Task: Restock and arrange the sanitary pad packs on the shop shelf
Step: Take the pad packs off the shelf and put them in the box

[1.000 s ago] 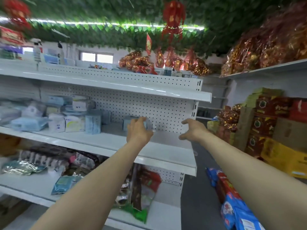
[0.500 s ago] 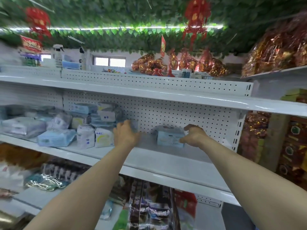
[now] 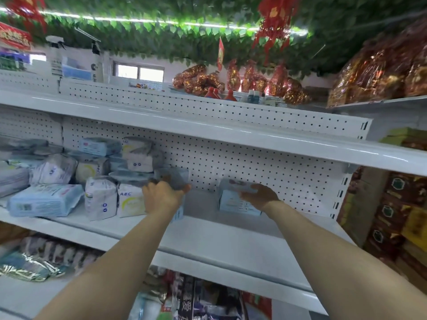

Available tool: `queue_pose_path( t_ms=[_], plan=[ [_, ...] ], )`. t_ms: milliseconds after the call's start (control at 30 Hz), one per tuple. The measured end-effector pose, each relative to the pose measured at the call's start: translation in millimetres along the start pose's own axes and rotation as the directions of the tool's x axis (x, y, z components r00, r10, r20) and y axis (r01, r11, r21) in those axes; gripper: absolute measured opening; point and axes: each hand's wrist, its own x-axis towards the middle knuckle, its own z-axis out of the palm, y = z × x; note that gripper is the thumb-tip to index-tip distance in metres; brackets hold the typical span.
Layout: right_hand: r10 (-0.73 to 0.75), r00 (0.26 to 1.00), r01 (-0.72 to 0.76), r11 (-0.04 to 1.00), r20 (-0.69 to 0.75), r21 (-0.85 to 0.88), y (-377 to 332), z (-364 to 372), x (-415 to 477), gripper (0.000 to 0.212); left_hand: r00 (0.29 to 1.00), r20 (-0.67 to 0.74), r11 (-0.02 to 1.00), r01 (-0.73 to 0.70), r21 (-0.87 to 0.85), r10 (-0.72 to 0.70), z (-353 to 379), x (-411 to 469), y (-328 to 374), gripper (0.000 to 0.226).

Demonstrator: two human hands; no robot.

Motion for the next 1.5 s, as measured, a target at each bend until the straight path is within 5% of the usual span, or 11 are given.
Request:
queue_pose_path(
  t_ms=[167,333,533,700,833,967,1167,1367,1500],
  plan=[
    [0.019,1.000,-0.019,0.997,0.008,-0.081,11.5,7.6,16.2,0.049,0.997,-0.061,0.997,0.046,0.057,-0.043,15.0,-4.1,3.2,0.096],
    [0.085,0.975,-0.068,0.994,-0.203,0.089,19.4,2.4,31.3,0.050,0.992,-0.102,0.997,0.071,-0.019,-0.073,21.1,-3.7,5.8,0.112],
    [0.057,0.995,-0.057,0.998,-0.086,0.006,19.0,26.6,41.5,0.071,0.986,-0.161,0.998,0.037,-0.049,-0.044,26.4,-2.4,4.5,0.098],
    [0.222,0.950,-0.218,0.975,-0.220,0.043,14.7,28.4,43.4,0.077,0.986,-0.165,0.998,0.005,-0.057,-0.015,28.0,-1.6,0.5,0.088],
    [0.333,0.942,-0.332,0.943,-0.048,0.034,19.9,16.7,38.6,0.084,0.989,-0.146,0.995,-0.023,-0.092,0.009,23.4,-7.4,-1.8,0.078],
    [0.265,0.946,-0.310,0.906,0.186,0.287,40.2,2.9,22.8,0.055,0.987,-0.159,0.994,-0.036,-0.103,0.019,17.9,-19.1,-2.2,0.073],
    [0.220,0.956,-0.293,0.704,0.194,0.646,64.9,25.7,1.4,0.119,0.984,-0.176,0.975,-0.028,-0.220,-0.011,18.7,-53.4,8.0,0.087],
    [0.165,0.973,-0.232,0.696,0.163,0.680,93.3,15.4,-49.8,0.065,0.992,-0.100,0.939,0.035,-0.341,-0.073,18.7,-102.5,22.5,0.094],
    [0.130,0.974,-0.224,0.659,0.185,0.718,102.6,15.3,-76.6,0.057,0.994,0.005,0.902,0.100,-0.419,-0.108,13.6,-146.8,37.7,0.089]
  ],
)
